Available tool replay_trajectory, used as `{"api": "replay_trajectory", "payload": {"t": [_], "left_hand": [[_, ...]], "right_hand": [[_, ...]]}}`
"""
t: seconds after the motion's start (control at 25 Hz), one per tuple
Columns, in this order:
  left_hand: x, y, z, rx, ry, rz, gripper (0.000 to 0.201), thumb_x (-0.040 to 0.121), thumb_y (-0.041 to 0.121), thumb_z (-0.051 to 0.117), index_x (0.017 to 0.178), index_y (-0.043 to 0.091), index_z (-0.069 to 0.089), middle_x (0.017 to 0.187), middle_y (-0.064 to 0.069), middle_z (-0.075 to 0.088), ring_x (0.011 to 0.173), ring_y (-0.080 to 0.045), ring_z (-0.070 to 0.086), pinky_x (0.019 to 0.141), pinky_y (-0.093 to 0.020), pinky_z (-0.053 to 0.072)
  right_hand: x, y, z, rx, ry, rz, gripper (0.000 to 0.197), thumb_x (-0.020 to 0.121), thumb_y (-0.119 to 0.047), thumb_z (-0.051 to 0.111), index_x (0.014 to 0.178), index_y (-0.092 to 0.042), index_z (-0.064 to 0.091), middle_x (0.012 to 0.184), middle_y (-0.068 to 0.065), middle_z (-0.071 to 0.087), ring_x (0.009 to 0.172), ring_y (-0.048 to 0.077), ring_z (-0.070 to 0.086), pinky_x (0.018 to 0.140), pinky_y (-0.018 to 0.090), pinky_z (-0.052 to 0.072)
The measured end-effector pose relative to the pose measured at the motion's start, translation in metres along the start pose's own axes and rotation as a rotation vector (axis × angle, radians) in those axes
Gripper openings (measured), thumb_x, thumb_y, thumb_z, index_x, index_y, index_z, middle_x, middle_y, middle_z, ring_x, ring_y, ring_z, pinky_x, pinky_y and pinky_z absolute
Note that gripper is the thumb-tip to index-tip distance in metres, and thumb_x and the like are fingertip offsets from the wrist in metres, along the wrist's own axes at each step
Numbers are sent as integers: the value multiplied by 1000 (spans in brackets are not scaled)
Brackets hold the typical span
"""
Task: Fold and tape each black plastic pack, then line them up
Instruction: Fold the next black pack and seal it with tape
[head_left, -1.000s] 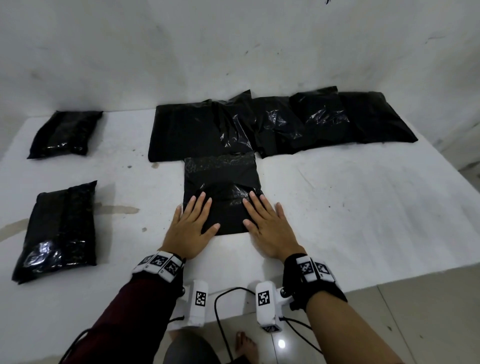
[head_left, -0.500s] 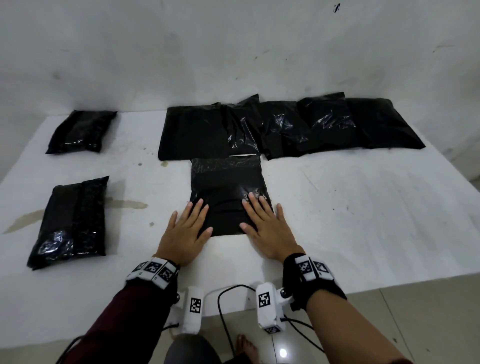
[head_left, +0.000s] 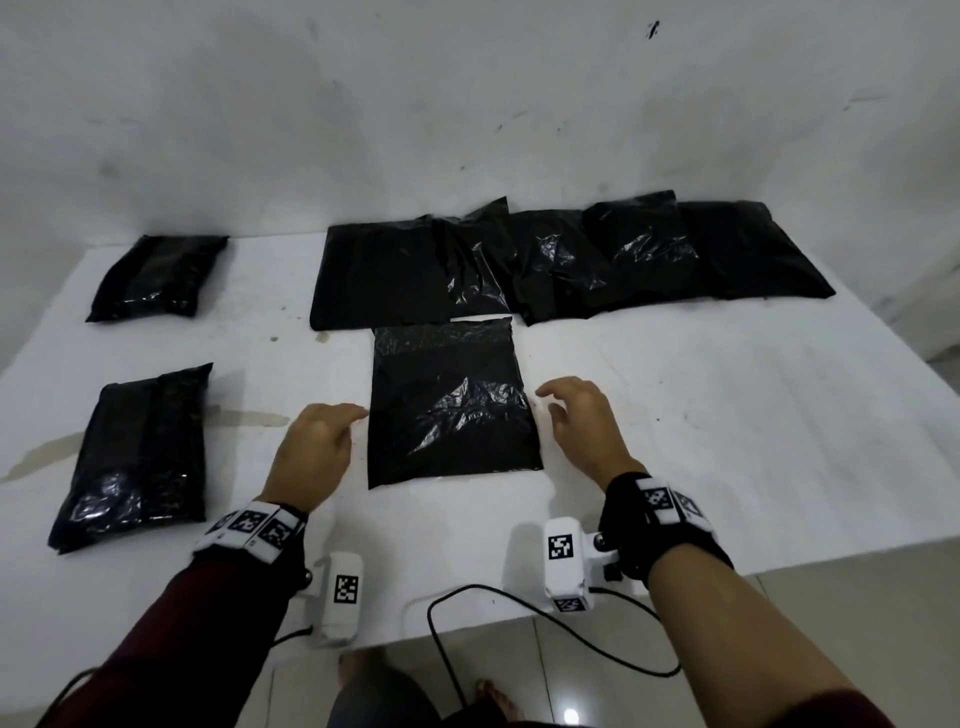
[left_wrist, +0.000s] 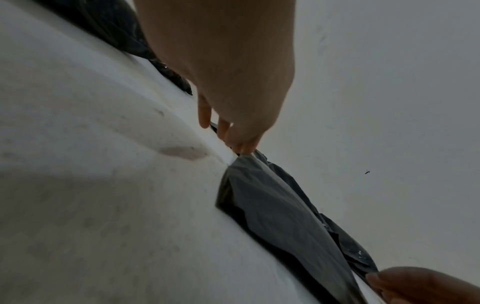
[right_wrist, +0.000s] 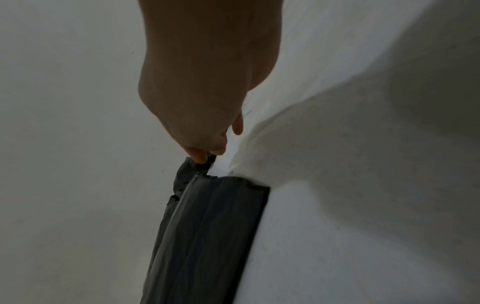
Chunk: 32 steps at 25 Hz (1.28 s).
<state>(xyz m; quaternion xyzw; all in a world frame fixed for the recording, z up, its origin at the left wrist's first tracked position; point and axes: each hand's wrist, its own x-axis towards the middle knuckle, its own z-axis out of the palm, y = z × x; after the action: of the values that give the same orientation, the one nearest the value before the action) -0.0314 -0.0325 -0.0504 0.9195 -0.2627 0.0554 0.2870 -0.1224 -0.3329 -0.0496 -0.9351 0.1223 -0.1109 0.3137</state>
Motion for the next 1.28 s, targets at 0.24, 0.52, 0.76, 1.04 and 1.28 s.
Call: {"api": "replay_trajectory", "payload": {"t": [0.24, 0.52, 0.76, 1.04, 1.28], "left_hand": [[25, -14, 3, 148, -98, 353, 37, 56, -20, 72, 80, 7, 75, 78, -5, 72, 69, -28, 63, 62, -35, 55], [31, -27, 3, 31, -262, 297, 35, 64, -10, 75, 93, 12, 75, 95, -2, 70, 89, -21, 61, 82, -26, 43], [34, -26, 0, 64, -277, 341, 30, 56, -3, 84, 81, 11, 75, 84, -2, 72, 78, -23, 64, 74, -27, 47], [29, -32, 5, 10, -225, 325, 16, 67, 6, 77, 81, 11, 73, 91, 0, 71, 83, -20, 62, 75, -28, 50], [24, -29, 6, -32, -170, 223, 26, 70, 18, 63, 92, 12, 74, 98, 7, 69, 90, -17, 59, 80, -28, 44]], "right_hand": [[16, -2, 2, -196, -75, -347, 34, 68, 16, 65, 91, -7, 74, 85, 12, 61, 82, 34, 55, 70, 37, 50], [17, 15, 5, -265, -95, -410, 29, 75, 1, 70, 97, -18, 75, 84, 6, 62, 77, 32, 55, 64, 31, 48], [11, 15, 7, -294, -33, -487, 41, 64, 9, 73, 96, -17, 74, 91, 14, 61, 74, 32, 58, 59, 33, 48], [10, 19, 17, 69, 52, -197, 17, 82, -12, 64, 93, -12, 76, 82, 0, 56, 77, 25, 55, 71, 17, 36], [17, 5, 7, 308, -24, 99, 10, 84, -9, 67, 89, -2, 73, 84, 7, 57, 80, 20, 55, 76, 30, 43]]}}
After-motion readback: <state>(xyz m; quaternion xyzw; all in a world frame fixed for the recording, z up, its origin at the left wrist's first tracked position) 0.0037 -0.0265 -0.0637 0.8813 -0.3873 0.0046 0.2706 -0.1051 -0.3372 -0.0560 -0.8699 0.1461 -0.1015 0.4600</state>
